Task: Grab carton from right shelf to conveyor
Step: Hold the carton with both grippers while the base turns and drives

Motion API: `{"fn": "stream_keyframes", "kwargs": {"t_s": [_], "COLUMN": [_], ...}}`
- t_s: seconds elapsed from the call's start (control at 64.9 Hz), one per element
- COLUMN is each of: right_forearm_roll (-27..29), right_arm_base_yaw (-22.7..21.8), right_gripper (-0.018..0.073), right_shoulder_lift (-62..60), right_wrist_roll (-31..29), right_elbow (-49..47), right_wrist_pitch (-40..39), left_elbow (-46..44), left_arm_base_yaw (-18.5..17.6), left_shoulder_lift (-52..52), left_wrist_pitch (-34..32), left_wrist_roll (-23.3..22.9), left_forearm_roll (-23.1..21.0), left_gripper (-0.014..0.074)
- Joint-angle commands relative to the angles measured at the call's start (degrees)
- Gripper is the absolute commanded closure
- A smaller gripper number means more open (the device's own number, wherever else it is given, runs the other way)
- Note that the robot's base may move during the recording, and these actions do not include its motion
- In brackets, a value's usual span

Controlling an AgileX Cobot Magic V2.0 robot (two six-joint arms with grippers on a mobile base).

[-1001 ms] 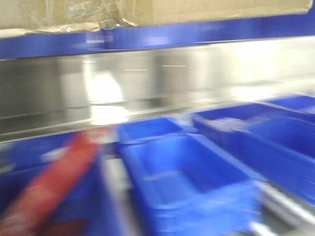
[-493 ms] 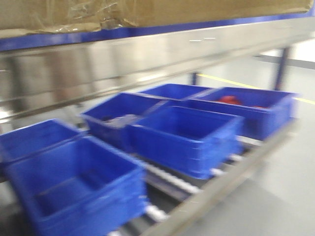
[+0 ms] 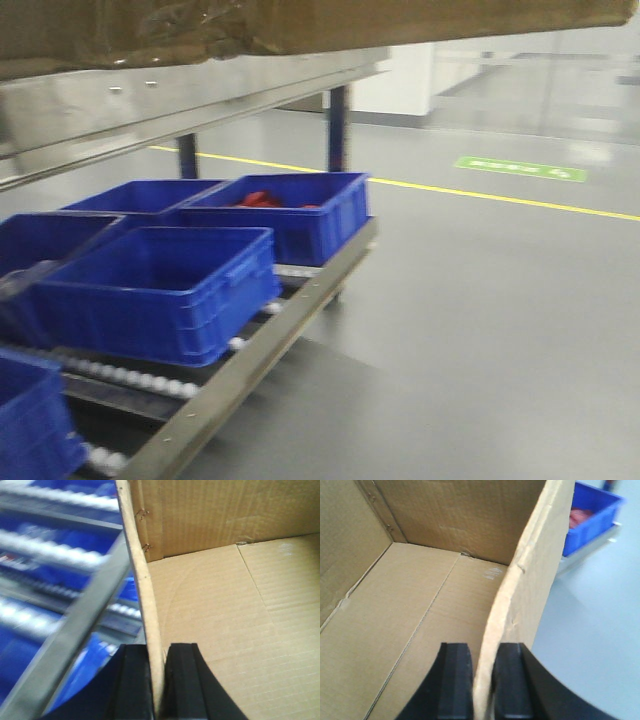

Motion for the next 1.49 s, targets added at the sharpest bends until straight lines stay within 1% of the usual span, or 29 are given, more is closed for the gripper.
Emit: {"fn": "stream_keyframes", "kwargs": {"t_s": [0.0, 1.479], "right_forearm_roll": [3.0, 3.0], "right_arm_base_yaw": [0.5, 0.5], "right_gripper": [0.0625, 0.0625], "right_shoulder_lift": [-1.1, -1.1], "right_wrist_roll": [-1.4, -1.4], "right_elbow": [-0.3, -0.3], "right_wrist_pitch": [-3.5, -3.5], "left_elbow": [-0.2, -0.2], "left_arm_base_yaw": [-0.5, -0.5], "left_shoulder_lift": [-0.2, -0.2], "left_wrist_pitch": [-2.9, -2.9], "left_wrist_roll": [0.5, 0.5], "left_forearm_roll": [-0.7, -0.7], "left_gripper": [0.0605, 0.0605]}}
